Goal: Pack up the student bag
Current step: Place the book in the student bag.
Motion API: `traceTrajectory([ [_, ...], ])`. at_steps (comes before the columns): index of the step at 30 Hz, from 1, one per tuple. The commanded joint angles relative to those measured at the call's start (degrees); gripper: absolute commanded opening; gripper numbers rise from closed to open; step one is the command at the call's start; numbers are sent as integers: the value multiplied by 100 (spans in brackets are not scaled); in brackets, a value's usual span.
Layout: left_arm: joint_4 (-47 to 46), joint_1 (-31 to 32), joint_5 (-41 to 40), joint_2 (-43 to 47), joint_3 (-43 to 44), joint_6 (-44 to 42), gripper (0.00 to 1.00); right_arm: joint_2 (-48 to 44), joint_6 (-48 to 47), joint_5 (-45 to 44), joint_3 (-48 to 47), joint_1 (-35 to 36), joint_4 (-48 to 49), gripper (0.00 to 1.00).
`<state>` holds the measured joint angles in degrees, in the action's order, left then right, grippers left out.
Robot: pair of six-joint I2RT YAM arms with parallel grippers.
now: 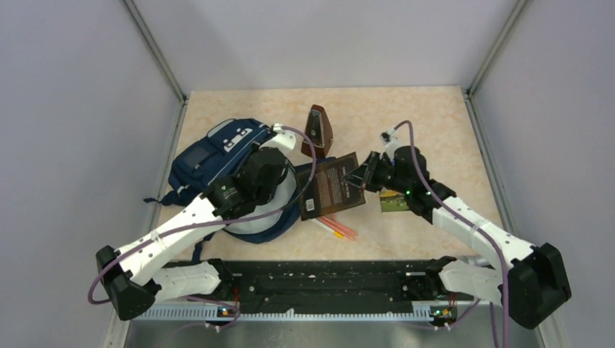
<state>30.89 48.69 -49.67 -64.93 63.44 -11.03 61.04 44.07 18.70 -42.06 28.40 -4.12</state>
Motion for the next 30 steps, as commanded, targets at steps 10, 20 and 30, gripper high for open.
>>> traceTrajectory([
  [10,-1977,-4,17,1589,-794,-356,0,1360,2305,-1229,291,1473,3707,0],
  [20,-1911,-8,130,1638,-857,-271,0,2828,2444,-1337,-723,2072,4339,0],
  [30,-1912,-42,238,1541,-929,-240,0,3445,2189,-1852,-1425,2406,4664,0],
])
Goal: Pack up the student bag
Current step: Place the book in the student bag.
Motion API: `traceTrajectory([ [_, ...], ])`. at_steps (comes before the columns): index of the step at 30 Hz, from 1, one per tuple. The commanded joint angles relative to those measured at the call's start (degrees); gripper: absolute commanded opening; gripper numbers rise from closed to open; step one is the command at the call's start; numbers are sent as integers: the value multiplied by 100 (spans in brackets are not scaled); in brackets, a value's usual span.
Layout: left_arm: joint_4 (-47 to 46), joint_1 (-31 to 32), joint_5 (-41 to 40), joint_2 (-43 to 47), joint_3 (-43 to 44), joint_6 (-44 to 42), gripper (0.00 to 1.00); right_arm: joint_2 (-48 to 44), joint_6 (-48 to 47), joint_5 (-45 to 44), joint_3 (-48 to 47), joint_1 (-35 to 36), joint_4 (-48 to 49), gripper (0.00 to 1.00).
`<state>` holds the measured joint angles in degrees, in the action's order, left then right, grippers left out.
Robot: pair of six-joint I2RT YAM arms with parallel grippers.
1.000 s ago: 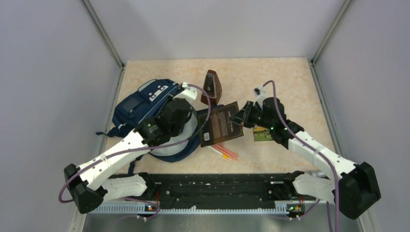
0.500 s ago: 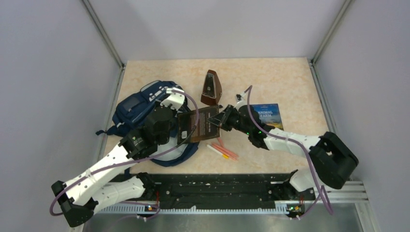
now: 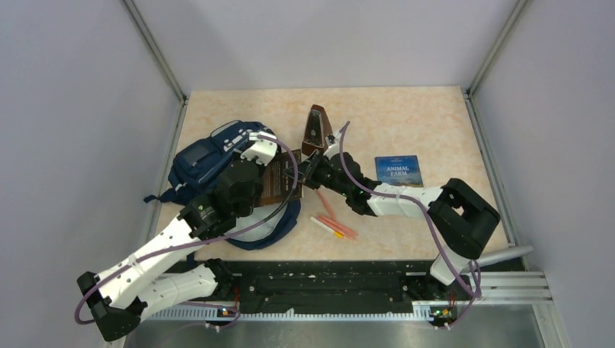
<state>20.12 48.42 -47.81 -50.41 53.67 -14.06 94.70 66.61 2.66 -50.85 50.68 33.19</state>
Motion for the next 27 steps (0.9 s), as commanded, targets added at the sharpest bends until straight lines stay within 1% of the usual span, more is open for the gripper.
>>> traceTrajectory([
  [1,-834,-21,57,75,49,62,0,84,-141,-248,-595,215,961,0],
  [5,-831,-57,79,20,39,80,0,59,-367,-384,-580,320,1222,0],
  [11,-830,-109,54,-34,15,63,0,5,-718,-294,-392,366,2007,0],
  [15,-852,-155,45,-42,9,46,0,-160,-986,-239,-417,365,2109,0],
  [19,-868,-199,68,-43,-6,44,0,7,-980,-248,-620,371,1850,0],
  [23,-856,-236,105,-49,-13,53,0,622,-862,-221,-892,369,1926,0],
  [25,-860,-241,108,-48,-25,56,0,902,-895,-483,-1080,369,1526,0],
  [26,-861,-240,103,-47,-23,53,0,1010,-840,-888,-1194,366,1152,0],
  [27,-865,-239,97,-40,-19,54,0,1122,-783,-1109,-1269,364,877,0],
])
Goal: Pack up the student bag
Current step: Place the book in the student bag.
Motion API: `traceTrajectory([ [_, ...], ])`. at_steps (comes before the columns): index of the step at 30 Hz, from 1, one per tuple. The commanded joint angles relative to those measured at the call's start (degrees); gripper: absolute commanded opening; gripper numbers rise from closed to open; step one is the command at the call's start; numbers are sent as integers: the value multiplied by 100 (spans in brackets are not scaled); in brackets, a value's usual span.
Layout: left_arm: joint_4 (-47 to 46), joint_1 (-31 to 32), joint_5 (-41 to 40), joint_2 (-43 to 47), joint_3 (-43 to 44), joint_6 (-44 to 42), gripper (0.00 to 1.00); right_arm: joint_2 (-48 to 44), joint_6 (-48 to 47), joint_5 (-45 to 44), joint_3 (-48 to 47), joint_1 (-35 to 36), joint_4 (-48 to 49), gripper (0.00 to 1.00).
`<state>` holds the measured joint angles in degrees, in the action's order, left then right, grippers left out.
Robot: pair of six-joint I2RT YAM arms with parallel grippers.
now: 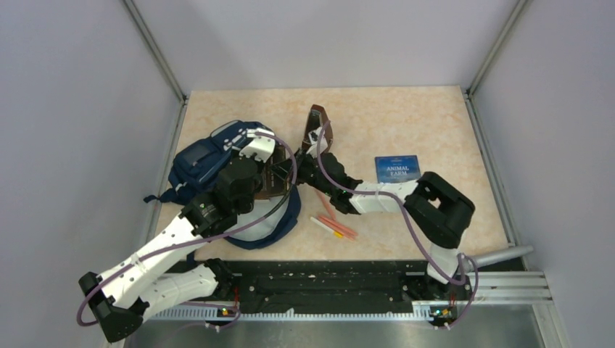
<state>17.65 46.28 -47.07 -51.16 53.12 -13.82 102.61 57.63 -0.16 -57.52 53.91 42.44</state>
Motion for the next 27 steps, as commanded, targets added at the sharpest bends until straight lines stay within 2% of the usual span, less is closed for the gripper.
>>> traceTrajectory([
  [1,-617,-35,26,43,32,29,0,433,117,-1017,-636,41,-154,0],
  [4,-631,-49,38,64,15,30,0,764,175,-1394,-789,49,-414,0],
  [9,-631,-77,116,39,14,63,0,1321,189,-1536,-1416,94,-617,0],
  [13,-621,-94,135,-6,9,77,0,1891,-212,-1985,-2167,262,-766,0],
  [17,-614,-110,145,-30,5,88,0,2474,-263,-1853,-2847,289,-844,1],
  [20,-613,-117,145,-34,-3,93,0,2627,-309,-1696,-2991,289,-775,25],
  [23,-620,-126,146,-26,-12,91,0,2485,-538,-1639,-2725,289,-441,48],
  [25,-626,-130,154,-25,-8,90,0,2332,-796,-1634,-2542,287,-315,56],
  [27,-622,-131,169,-26,-12,91,0,2198,-1120,-1624,-2448,290,-361,59],
])
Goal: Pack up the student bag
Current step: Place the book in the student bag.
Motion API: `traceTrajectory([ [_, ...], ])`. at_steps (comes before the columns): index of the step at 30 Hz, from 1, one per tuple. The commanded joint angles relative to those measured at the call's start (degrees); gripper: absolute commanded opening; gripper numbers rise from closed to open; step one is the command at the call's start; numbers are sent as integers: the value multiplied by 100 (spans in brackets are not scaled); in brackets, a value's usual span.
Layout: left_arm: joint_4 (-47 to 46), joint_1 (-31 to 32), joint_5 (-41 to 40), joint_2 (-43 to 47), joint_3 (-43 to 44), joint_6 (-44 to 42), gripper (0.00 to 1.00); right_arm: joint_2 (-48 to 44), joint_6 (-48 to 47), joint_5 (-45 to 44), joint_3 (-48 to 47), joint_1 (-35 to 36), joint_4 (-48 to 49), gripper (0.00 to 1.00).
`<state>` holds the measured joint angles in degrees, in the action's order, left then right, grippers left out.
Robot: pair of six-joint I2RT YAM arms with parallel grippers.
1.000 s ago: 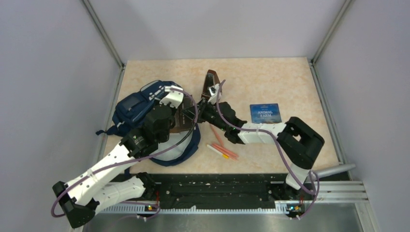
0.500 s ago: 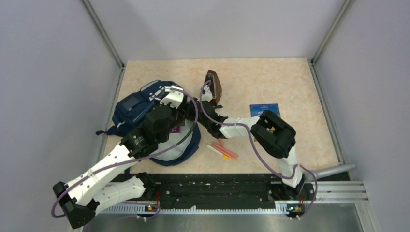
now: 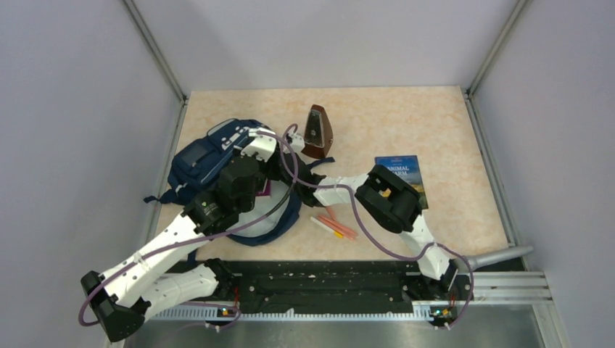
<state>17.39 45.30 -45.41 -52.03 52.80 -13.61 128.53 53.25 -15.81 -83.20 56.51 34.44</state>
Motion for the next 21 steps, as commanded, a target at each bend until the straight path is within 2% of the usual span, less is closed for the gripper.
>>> traceTrajectory([
  [1,-599,-38,5,58,16,74,0,-451,-801,-81,200,34,391,60],
  [2,-604,-47,-2,61,12,71,0,-537,-952,-91,329,29,423,61],
  [5,-622,-56,-28,77,-13,63,0,-939,-1319,-2,820,46,655,85],
  [6,-633,-63,-37,86,-27,61,0,-1094,-1483,-67,936,66,599,88],
  [14,-687,-116,-79,149,-75,65,0,-2666,-2148,-266,2371,99,128,89],
  [18,-725,-127,-128,144,-117,15,0,-3608,-2572,-607,2940,90,-745,89],
  [21,-738,-135,-133,125,-131,-7,0,-4281,-2927,-910,3248,-105,-1667,95],
])
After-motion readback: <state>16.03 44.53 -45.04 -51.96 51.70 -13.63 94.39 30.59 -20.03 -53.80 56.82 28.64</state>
